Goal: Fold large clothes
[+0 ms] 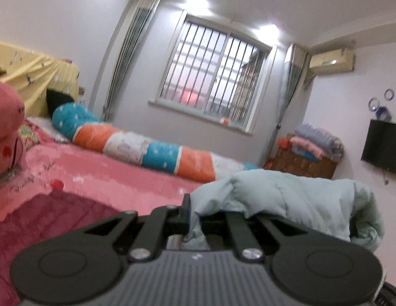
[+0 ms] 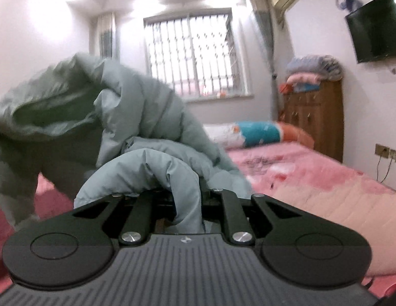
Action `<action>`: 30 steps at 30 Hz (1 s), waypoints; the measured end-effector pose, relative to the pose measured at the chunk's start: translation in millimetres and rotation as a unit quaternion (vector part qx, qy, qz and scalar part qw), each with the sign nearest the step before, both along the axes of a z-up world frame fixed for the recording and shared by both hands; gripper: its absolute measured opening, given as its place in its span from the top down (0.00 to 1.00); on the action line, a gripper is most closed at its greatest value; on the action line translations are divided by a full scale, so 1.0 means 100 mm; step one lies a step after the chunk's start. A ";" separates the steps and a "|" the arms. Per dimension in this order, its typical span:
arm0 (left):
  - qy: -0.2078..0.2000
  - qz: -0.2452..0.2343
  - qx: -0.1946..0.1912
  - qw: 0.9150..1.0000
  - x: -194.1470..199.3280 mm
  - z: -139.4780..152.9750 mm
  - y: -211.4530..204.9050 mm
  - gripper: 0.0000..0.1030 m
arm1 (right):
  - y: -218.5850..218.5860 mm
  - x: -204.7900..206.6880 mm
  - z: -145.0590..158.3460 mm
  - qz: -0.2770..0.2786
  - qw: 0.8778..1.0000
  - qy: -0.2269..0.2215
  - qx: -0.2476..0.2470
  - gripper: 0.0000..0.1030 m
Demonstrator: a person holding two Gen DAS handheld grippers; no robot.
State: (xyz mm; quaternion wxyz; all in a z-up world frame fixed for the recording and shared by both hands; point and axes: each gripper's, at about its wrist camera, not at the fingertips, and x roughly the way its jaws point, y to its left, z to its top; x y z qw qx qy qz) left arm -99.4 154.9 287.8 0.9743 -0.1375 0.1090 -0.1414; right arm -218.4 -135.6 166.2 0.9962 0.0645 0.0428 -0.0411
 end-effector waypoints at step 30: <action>0.093 0.031 0.027 0.995 0.79 -0.55 -0.36 0.97 | -1.08 0.42 0.62 -0.092 0.991 -0.028 0.095 0.86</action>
